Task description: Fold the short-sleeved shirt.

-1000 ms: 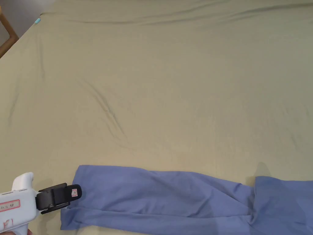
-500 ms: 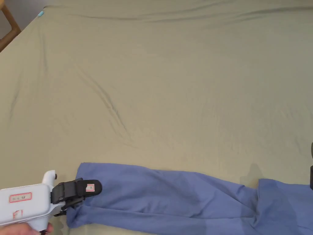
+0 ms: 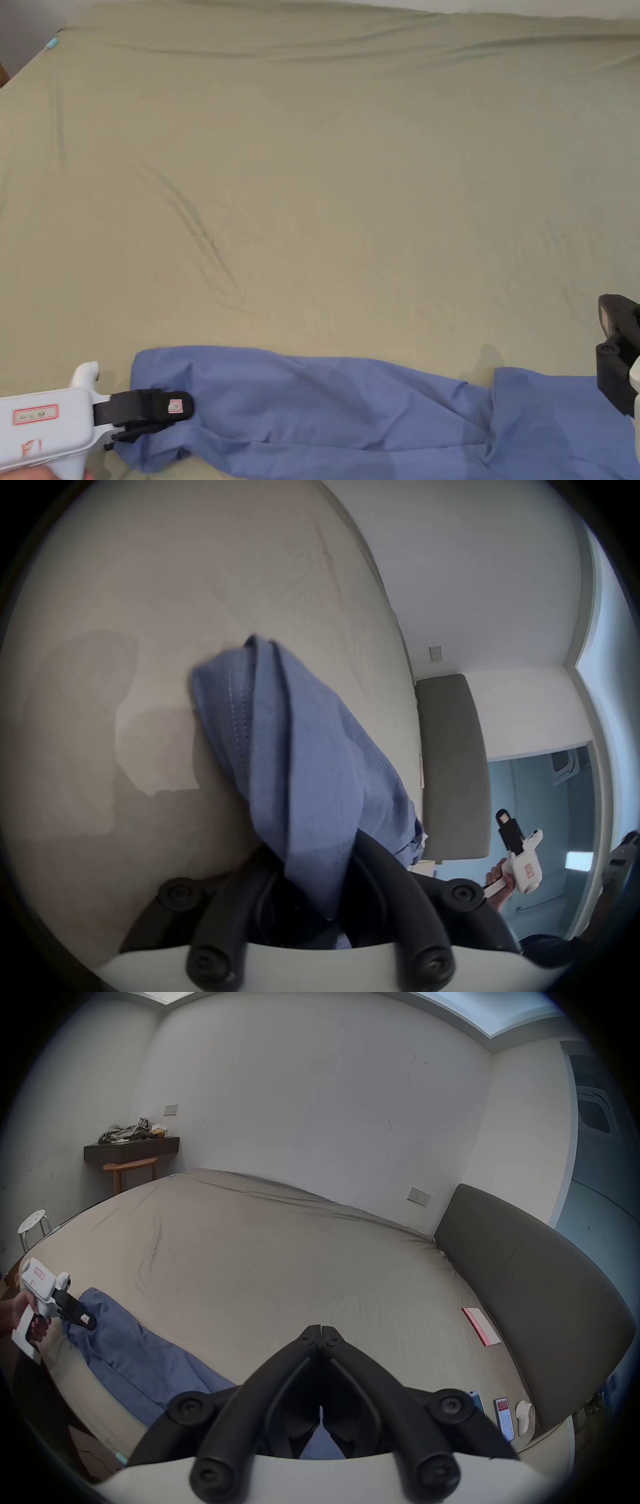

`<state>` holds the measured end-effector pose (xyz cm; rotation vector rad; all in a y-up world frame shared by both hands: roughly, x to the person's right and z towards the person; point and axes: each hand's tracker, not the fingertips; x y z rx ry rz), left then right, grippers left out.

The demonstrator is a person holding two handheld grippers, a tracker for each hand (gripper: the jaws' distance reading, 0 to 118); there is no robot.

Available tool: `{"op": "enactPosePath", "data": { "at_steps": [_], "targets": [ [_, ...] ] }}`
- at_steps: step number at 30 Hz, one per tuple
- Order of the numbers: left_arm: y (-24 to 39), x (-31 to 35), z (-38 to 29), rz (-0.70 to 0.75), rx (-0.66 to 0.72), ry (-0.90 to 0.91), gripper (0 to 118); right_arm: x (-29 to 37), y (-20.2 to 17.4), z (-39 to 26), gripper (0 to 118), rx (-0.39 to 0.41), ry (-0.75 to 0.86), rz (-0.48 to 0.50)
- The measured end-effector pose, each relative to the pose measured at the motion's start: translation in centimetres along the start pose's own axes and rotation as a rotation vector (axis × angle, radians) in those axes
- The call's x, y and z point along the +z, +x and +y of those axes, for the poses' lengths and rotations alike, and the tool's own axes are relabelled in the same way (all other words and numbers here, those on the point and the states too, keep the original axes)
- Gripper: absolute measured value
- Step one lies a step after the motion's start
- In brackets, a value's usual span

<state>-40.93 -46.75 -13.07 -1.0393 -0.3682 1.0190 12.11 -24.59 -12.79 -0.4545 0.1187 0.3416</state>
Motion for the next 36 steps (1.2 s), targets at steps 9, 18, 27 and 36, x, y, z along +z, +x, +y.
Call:
{"op": "enactPosePath", "data": {
  "at_steps": [9,18,27,36],
  "targets": [
    [1.7,2.8,1.3,0.107,-0.151,0.007,8,0.8,0.8,-0.4,0,-0.012,0.008,-0.012],
    [-0.2,4.3,0.3,0.159,-0.061,0.102,8,2.2,2.5,-1.1,0,-0.018,0.014,-0.045],
    [0.2,7.0,0.6,0.272,-0.051,0.145,8,3.1,2.9,-1.4,0,-0.034,0.034,-0.045],
    [14.2,2.4,-1.8,0.313,-0.347,0.045,8,3.7,2.6,-1.4,0,-0.050,0.044,-0.025]
  ]
}}
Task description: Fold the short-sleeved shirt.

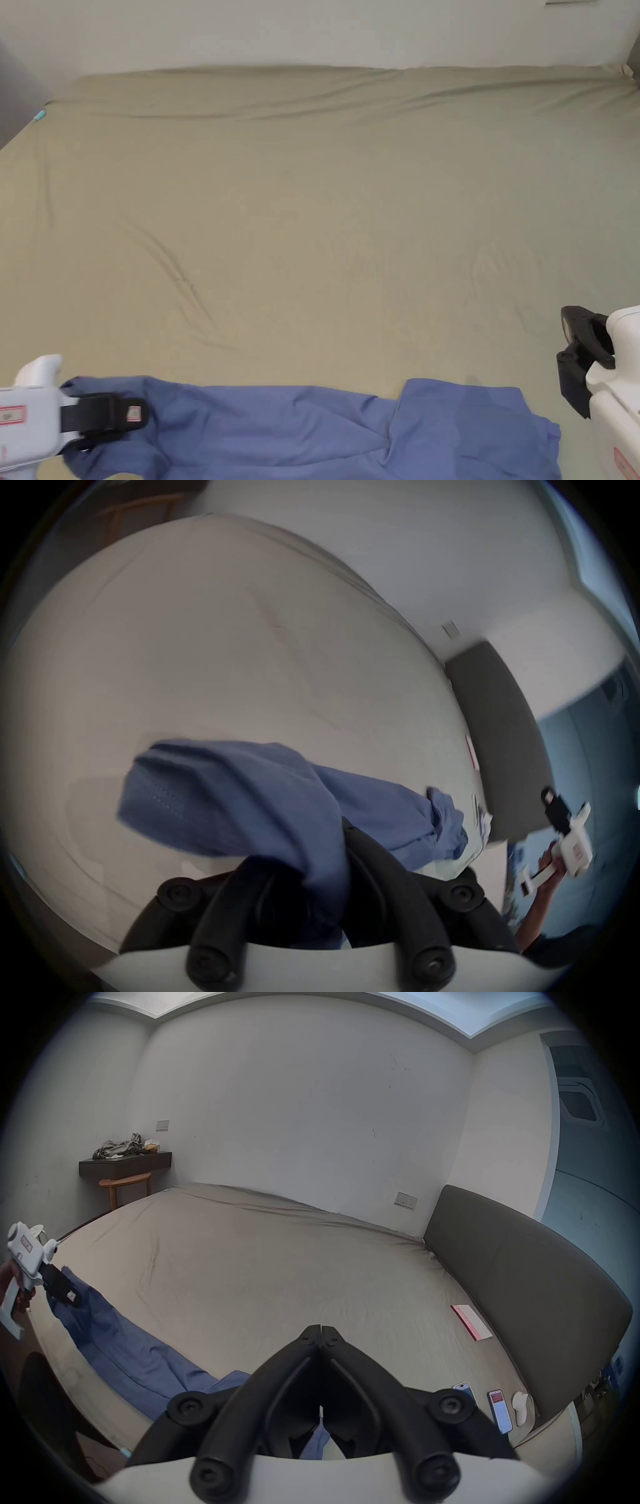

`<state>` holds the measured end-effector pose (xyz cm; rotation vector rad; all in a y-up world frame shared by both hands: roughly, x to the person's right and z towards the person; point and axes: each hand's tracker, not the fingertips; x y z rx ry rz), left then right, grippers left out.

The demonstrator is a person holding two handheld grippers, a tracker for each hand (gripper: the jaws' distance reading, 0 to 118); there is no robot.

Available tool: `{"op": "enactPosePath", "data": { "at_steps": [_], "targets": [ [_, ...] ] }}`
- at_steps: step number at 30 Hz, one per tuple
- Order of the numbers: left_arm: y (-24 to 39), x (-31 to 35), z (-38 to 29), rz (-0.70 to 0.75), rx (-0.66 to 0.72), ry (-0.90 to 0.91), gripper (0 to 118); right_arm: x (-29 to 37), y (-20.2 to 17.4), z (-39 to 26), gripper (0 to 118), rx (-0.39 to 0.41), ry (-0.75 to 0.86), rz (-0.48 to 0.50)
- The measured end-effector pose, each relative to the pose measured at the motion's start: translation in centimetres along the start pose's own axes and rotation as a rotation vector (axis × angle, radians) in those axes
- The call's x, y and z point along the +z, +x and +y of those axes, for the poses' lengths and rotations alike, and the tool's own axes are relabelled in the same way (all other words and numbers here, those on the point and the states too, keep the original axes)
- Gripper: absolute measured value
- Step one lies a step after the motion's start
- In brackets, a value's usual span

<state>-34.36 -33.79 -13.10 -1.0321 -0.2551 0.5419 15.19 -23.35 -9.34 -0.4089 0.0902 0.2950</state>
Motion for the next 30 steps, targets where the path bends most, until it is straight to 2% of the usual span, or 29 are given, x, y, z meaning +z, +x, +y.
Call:
{"op": "enactPosePath", "data": {
  "at_steps": [2,5,9,10,13,15,16,18,19,20,22,24,27,28,29,30],
  "targets": [
    [2.9,-1.5,-0.2,-0.019,-0.051,-0.028,8,0.3,0.1,-0.1,0,-0.007,0.003,0.010],
    [7.3,-5.1,-1.2,-0.053,-0.055,-0.111,8,0.4,0.5,-0.6,0,-0.021,0.000,0.013],
    [11.1,-10.2,-2.8,0.062,-0.123,-0.162,8,0.6,1.2,-1.0,0,-0.031,-0.009,0.010],
    [9.7,-12.4,-2.7,0.079,-0.121,-0.185,8,0.7,1.4,-1.0,0,-0.035,-0.010,0.010],
    [10.9,-14.9,-3.6,0.097,-0.131,-0.222,8,0.9,1.7,-0.8,0,-0.037,-0.007,0.005],
    [11.8,-16.5,-4.0,0.158,-0.159,-0.249,14,0.8,2.0,-0.8,0,-0.040,-0.007,-0.001],
    [12.1,-17.1,-4.1,0.170,-0.155,-0.244,23,0.7,2.2,-0.8,0,-0.046,-0.007,-0.002],
    [12.7,-17.6,-4.4,0.108,-0.082,-0.263,70,0.5,2.4,-0.9,0,-0.057,-0.013,-0.005],
    [13.0,-17.5,-4.3,0.031,-0.037,-0.257,91,0.4,2.4,-0.9,0,-0.061,-0.015,-0.006],
    [13.1,-17.4,-4.1,-0.045,0.008,-0.253,107,0.3,2.4,-1.0,0,-0.062,-0.016,-0.007],
    [13.7,-16.4,-3.3,-0.205,0.107,-0.236,109,0.2,2.4,-1.0,0,-0.062,-0.022,-0.006],
    [13.8,-14.9,-2.2,-0.280,0.147,-0.181,108,0.1,2.4,-1.0,0,-0.059,-0.026,-0.007],
    [13.9,-11.8,-0.8,-0.319,0.087,-0.080,106,0.1,2.4,-0.9,0,-0.060,-0.025,-0.008],
    [13.8,-10.8,-0.4,-0.315,0.059,-0.051,97,0.2,2.3,-0.8,0,-0.061,-0.023,-0.008],
    [13.5,-10.1,-0.3,-0.263,0.015,-0.033,76,0.2,2.3,-0.7,0,-0.061,-0.022,-0.008],
    [13.5,-9.4,-0.2,-0.209,-0.042,-0.007,76,0.2,2.2,-0.6,0,-0.061,-0.020,-0.008]
  ]
}}
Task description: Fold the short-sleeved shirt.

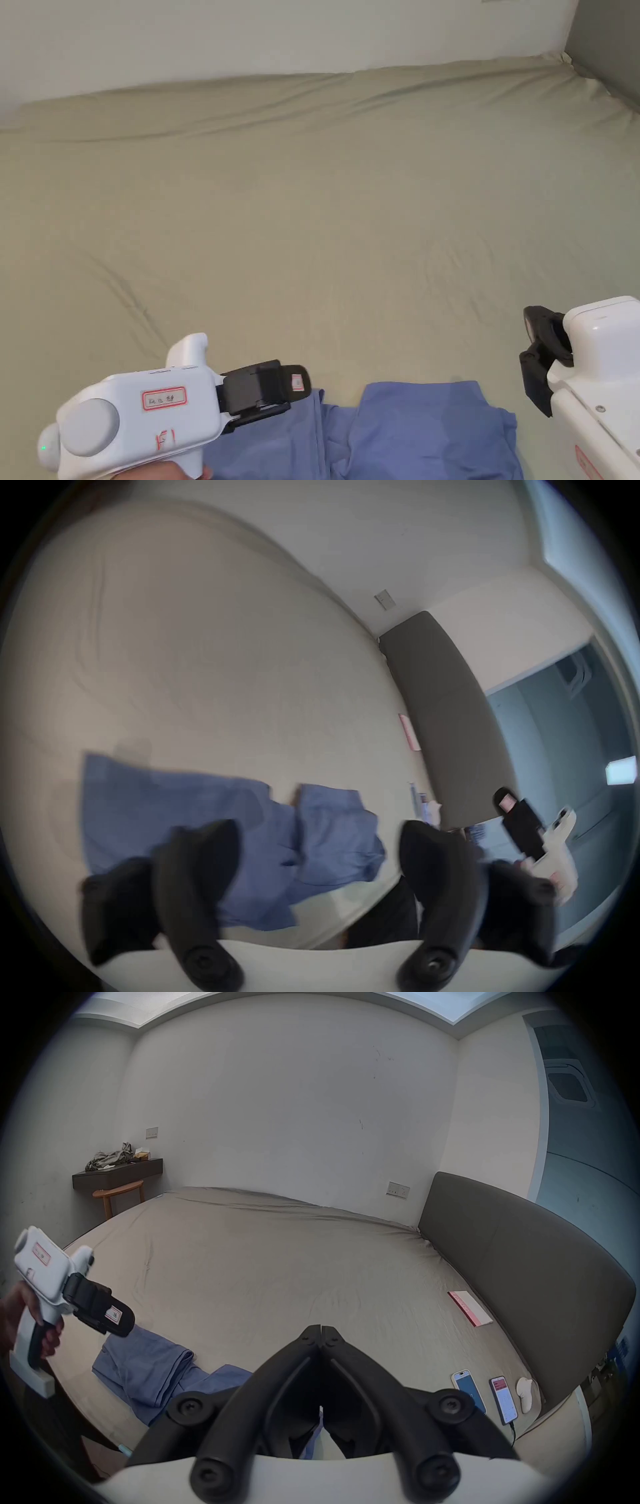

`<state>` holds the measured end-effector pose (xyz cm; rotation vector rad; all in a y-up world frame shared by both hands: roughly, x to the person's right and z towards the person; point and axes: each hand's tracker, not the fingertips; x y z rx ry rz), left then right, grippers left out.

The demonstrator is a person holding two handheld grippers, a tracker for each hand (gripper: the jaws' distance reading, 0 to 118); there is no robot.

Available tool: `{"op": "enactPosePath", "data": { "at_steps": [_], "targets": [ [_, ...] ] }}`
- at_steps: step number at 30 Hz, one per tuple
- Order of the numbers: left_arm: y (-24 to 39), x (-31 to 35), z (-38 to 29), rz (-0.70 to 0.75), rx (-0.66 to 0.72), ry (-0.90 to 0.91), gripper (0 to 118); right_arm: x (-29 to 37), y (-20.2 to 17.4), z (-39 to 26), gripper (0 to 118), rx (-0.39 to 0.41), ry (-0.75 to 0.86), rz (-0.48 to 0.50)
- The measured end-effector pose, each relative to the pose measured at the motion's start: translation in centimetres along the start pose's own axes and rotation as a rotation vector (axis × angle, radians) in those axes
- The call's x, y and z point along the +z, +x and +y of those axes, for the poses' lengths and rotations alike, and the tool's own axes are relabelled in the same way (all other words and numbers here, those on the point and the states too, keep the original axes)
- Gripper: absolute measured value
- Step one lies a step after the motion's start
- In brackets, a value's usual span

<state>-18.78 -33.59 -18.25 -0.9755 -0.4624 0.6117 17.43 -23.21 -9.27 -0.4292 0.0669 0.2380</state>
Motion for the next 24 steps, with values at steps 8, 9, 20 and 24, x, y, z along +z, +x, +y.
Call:
{"op": "enactPosePath", "data": {
  "at_steps": [8,9,20,24],
  "targets": [
    [-0.1,-2.4,-5.4,0.502,-0.437,0.138,0,0.1,-1.0,0.3,0,0.003,0.006,0.008],
    [-0.2,-3.5,-6.4,0.511,-0.481,0.141,0,0.0,-0.9,0.1,0,0.003,0.005,0.010],
    [2.2,-11.8,-13.2,0.639,-0.689,0.082,0,-0.3,-0.8,0.0,0,0.006,-0.007,0.013],
    [3.7,-11.9,-13.0,0.542,-0.678,0.005,0,-0.7,-1.2,-0.1,0,0.008,-0.016,0.022]
  ]
}}
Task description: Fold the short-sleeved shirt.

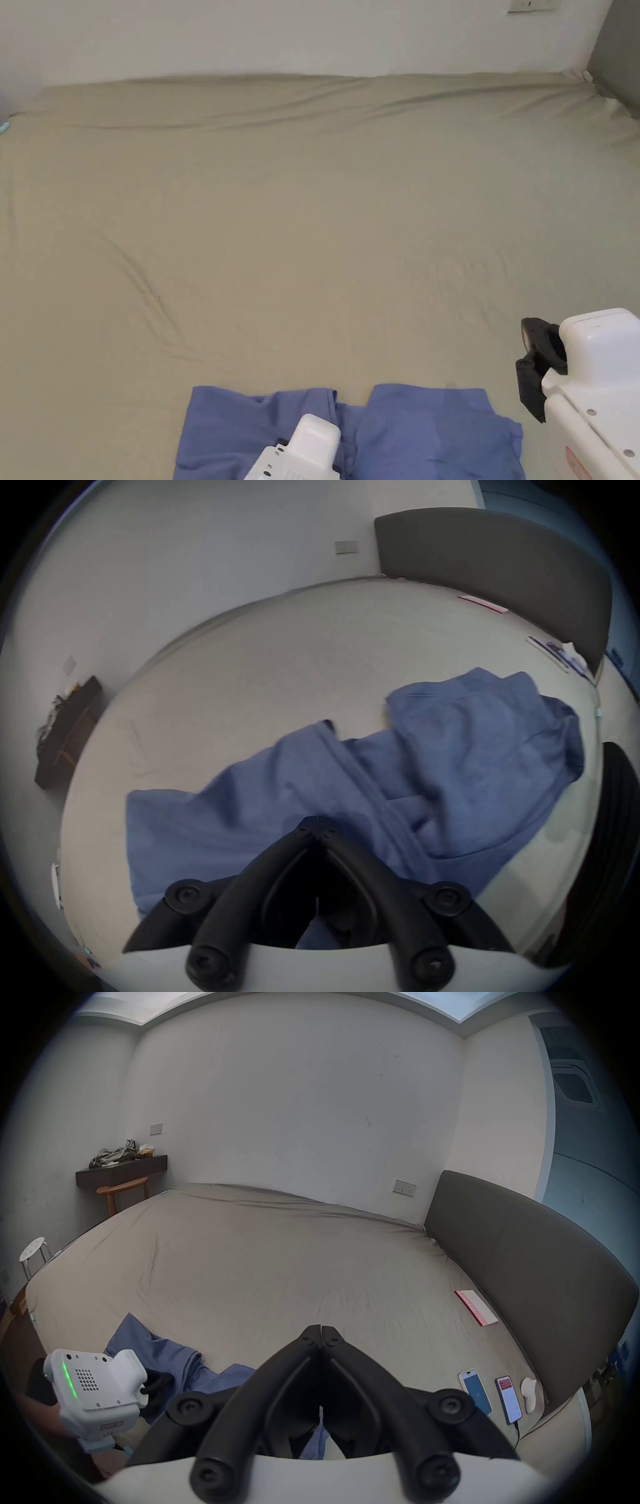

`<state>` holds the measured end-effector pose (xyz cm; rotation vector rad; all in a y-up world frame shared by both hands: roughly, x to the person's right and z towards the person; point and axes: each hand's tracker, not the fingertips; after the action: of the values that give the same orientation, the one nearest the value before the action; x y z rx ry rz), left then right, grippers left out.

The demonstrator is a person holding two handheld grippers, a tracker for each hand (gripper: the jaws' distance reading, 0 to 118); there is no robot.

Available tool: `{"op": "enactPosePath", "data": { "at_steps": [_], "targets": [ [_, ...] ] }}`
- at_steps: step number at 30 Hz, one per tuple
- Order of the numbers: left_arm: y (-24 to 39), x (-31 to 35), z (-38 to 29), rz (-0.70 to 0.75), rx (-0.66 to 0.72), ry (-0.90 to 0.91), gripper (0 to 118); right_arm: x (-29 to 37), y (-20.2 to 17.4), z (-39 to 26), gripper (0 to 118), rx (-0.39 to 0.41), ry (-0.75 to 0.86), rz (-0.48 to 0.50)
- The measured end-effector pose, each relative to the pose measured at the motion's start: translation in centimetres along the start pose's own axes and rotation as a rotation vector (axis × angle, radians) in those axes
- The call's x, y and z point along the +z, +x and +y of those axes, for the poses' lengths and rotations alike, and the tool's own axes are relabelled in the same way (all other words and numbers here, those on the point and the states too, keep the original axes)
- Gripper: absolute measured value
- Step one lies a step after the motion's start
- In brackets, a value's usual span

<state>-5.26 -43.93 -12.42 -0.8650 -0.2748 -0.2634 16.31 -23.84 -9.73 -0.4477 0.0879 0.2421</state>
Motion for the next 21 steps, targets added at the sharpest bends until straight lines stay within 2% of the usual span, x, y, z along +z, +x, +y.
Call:
{"op": "enactPosePath", "data": {
  "at_steps": [2,5,7,10,15,16,19,20,21],
  "targets": [
    [0.0,0.8,0.5,-0.102,0.042,-0.007,0,0.0,-0.3,0.1,0,0.001,-0.002,0.006],
    [-1.6,2.1,1.4,-0.371,0.163,-0.027,0,0.0,-0.5,0.2,0,0.007,-0.005,0.013],
    [-4.4,3.2,1.8,-0.526,0.276,0.039,0,-0.3,-0.6,0.4,0,0.016,-0.023,0.025],
    [-9.5,4.2,1.7,-0.563,0.469,0.059,0,-0.6,-0.2,0.0,0,0.018,-0.033,0.028],
    [-18.4,4.8,-0.9,-0.475,0.648,0.080,2,-0.6,-0.2,-0.1,0,0.030,-0.008,0.025],
    [-20.0,4.8,-1.7,-0.430,0.697,0.061,8,-0.5,-0.3,0.1,0,0.028,-0.010,0.026],
    [-24.3,4.5,-4.3,-0.382,0.815,0.053,48,-0.6,-0.6,0.1,0,0.022,-0.019,0.026],
    [-25.2,4.3,-5.1,-0.399,0.850,0.042,71,-0.7,-0.7,0.1,0,0.026,-0.022,0.026],
    [-26.1,4.0,-5.8,-0.423,0.885,0.024,88,-0.9,-0.5,-0.1,0,0.031,-0.025,0.026]
  ]
}}
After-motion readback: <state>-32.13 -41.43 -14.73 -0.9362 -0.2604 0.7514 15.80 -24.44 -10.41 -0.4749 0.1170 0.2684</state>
